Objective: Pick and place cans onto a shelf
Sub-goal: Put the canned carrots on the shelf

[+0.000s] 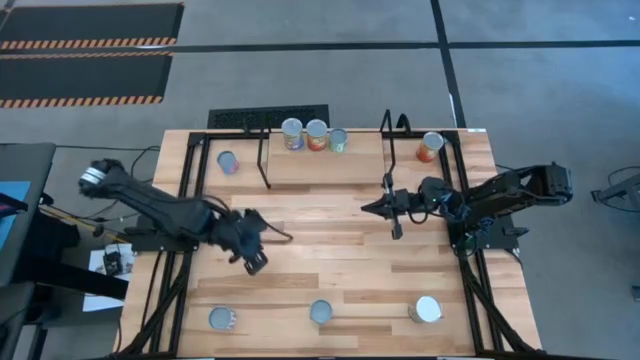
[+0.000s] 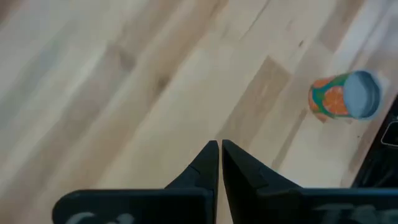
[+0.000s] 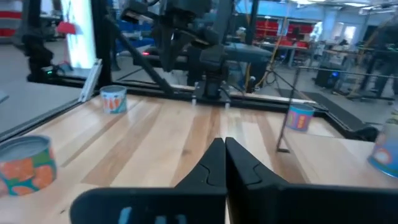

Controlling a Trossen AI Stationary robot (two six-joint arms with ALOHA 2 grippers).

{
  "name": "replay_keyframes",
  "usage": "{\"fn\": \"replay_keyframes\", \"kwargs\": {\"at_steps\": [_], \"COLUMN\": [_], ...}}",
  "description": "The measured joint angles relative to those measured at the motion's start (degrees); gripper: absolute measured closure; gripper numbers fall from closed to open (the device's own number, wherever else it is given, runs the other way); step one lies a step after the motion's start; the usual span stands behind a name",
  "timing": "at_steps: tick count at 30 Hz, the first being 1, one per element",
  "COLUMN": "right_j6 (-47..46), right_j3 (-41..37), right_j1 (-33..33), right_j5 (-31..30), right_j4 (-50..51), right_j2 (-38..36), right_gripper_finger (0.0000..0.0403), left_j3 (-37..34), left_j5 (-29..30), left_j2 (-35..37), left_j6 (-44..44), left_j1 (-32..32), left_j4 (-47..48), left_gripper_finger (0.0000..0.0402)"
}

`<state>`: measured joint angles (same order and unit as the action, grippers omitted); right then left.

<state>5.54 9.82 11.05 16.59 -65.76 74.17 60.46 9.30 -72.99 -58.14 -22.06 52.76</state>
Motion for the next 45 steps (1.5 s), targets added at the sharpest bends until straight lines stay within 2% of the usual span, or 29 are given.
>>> {"fn": "replay_keyframes", "kwargs": {"at_steps": [4,8,12,16,20,23,26,31,40,42,45], "right_j6": [0.41,-0.5,-1.01,-0.96,-1.0,-1.01,-1.01,-1.07,-1.17,-1.23,-1.23], "right_j3": [0.02,0.02,0.04,0.04,0.04,0.04,0.04,0.07,0.07,0.07,0.07], "right_j1": [0.42,1.16,0.74,0.58,0.61,0.61,0.61,0.54,0.3,0.28,0.3], "right_j5": [1.72,3.6,3.64,3.72,3.71,3.71,3.71,4.48,4.58,4.6,4.59], "right_j4": [-1.39,-2.37,-2.48,-2.89,-3.67,-3.99,-3.98,-6.0,-6.28,-6.29,-5.94], "right_j2": [0.0,0.02,0.02,0.02,0.02,0.02,0.04,0.07,0.07,0.07,0.08], "right_gripper_finger": [0.0399,0.0396,0.0398,0.0398,0.0396,0.0398,0.0398,0.0396,0.0396,0.0396,0.0396], "left_j3": [6.2,9.49,9.76,9.75,8.19,7.6,7.51,7.47,7.7,7.7,8.11], "left_j5": [-2.74,-10.01,-17.37,-18.56,-17.57,-17.46,-18.35,-18.21,-18.38,-18.14,-16.57], "left_j2": [-7.25,-12.64,-16.01,-17.23,-17.17,-17.62,-19.21,-22.96,-27.93,-28.07,-27.91], "left_j6": [-13.2,-26.29,-41.12,-51.4,-59.66,-63.32,-64.68,-68.2,-71.0,-70.84,-68.48], "left_j1": [-4.67,-9.42,-14.98,-19.18,-21.99,-23.53,-24.46,-25.72,-26.57,-26.59,-26.1], "left_j4": [5.21,10.3,13.8,10.74,3.51,1.78,3.94,2.66,0.17,0.46,2.36], "left_gripper_finger": [0.0395,0.0395,0.0401,0.0392,0.0358,0.0324,0.0295,0.0274,0.0277,0.0293,0.0345]}}
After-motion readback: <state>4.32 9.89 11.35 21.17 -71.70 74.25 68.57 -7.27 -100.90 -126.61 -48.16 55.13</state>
